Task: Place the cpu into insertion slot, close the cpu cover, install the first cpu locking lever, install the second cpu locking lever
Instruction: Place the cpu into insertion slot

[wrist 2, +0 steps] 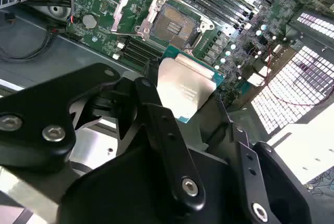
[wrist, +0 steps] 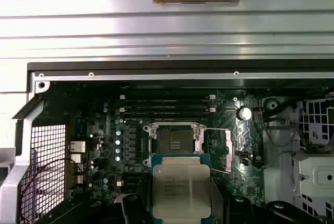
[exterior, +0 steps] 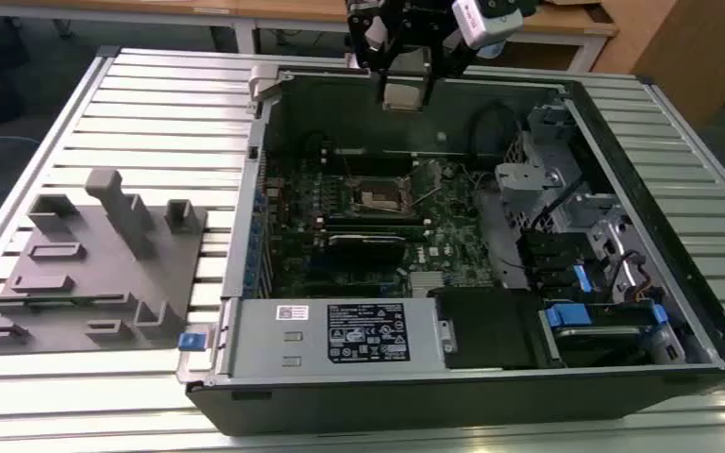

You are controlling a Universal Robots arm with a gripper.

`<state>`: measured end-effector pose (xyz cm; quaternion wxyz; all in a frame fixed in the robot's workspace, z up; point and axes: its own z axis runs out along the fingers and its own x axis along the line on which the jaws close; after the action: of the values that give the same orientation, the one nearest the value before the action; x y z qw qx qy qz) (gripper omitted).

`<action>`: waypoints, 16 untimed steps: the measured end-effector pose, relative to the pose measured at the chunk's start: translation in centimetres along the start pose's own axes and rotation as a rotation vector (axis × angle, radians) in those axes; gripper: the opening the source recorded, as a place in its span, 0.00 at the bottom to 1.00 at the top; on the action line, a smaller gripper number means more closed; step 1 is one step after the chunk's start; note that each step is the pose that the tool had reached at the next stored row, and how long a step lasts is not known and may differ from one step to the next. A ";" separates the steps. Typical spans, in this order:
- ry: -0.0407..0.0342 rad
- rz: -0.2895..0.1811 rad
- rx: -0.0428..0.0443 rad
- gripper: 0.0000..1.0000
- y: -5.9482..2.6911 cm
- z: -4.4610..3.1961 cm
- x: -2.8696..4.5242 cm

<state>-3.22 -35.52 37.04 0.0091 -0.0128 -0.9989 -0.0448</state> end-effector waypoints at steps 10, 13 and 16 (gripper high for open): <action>0.0000 0.000 -0.0001 0.54 -0.01 0.16 0.00; 0.0000 0.000 0.0000 0.54 -0.02 0.21 0.00; 0.0000 0.000 -0.0001 0.54 -0.04 0.50 -0.01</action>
<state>-3.21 -35.51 36.54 0.0091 -0.0128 -0.9989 -0.0449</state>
